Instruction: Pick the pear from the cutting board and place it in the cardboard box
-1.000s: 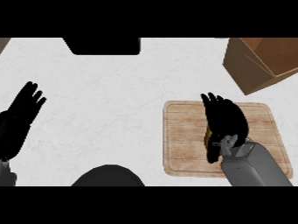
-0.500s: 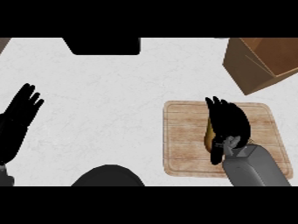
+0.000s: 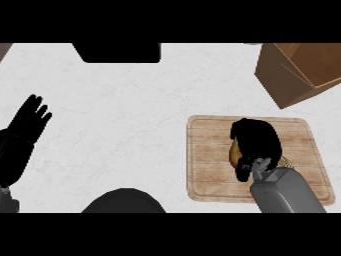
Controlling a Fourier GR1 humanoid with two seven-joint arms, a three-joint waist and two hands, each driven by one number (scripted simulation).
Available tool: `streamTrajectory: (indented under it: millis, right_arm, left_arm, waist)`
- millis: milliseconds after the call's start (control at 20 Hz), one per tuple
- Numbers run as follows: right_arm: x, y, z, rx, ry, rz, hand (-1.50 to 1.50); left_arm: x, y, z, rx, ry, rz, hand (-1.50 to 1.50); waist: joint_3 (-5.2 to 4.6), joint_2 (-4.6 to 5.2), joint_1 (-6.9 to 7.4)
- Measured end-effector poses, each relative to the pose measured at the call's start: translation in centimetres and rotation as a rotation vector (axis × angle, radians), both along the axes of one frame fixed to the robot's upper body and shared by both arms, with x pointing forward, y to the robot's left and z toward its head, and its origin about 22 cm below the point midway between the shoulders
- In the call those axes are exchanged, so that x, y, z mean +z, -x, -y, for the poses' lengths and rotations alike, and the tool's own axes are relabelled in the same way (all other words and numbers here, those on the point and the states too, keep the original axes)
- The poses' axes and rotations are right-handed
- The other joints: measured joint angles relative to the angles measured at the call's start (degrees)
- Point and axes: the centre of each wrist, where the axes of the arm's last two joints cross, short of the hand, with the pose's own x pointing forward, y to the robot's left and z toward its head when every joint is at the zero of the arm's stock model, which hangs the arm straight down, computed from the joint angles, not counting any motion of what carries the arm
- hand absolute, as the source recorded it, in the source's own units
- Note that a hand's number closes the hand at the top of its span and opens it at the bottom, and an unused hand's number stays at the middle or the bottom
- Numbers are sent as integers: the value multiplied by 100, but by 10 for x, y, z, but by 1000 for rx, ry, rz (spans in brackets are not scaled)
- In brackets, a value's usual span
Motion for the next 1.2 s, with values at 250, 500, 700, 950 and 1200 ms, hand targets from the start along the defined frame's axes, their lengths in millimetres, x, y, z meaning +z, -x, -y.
streamTrajectory:
  millis: [250, 500, 700, 950, 1200]
  right_arm:
    - [-1, -12, -1, 26, -8, 24, 150]
    - [4, -64, -20, -45, -115, 27, 150]
    - [13, -104, -33, -79, -184, 33, 150]
    - [15, -132, -49, -107, -177, 95, 150]
    - [39, -147, -65, -94, -164, 215, 150]
  left_arm:
    - [-3, 2, -2, 0, 0, -2, 0]
    - [6, -5, 3, -36, -2, 6, 0]
    - [4, -9, 9, -48, 1, 10, 0]
    - [5, -8, 7, -47, -4, 8, 0]
    - [6, -8, 7, -39, -6, 4, 0]
  waist:
    - [-2, 1, 6]
    - [6, 66, 186]
    - [10, 99, 251]
    - [10, 92, 239]
    - [9, 70, 192]
